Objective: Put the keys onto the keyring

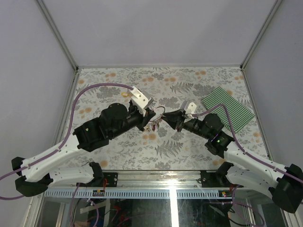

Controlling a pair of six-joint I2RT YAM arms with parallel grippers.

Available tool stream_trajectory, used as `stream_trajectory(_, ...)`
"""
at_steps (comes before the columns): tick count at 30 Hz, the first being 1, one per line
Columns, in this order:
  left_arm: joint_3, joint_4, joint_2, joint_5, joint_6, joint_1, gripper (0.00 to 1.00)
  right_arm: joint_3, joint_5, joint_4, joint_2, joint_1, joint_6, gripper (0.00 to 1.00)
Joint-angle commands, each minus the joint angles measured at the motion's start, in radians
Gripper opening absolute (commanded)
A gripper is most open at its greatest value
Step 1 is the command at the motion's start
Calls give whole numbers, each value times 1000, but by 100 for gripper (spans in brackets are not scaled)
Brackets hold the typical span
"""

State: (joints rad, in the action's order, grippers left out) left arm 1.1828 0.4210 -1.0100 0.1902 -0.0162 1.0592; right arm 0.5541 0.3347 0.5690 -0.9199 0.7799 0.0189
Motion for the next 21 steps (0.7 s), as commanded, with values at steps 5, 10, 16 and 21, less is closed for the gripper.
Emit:
stream_trajectory(5, 36, -91, 1, -3, -18, -4, 0, 50, 12, 98, -17, 5, 6, 28)
stream_trajectory(10, 34, -94, -1, -3, -19, -4, 0, 49, 22, 106, -20, 7, 6, 29)
stream_trajectory(16, 32, -96, -3, 1, -15, -4, 0, 39, 18, 120, -15, 9, -2, 16)
stream_trajectory(21, 29, -94, 8, 10, -14, -5, 0, 31, -4, 105, 6, 8, 19, 5)
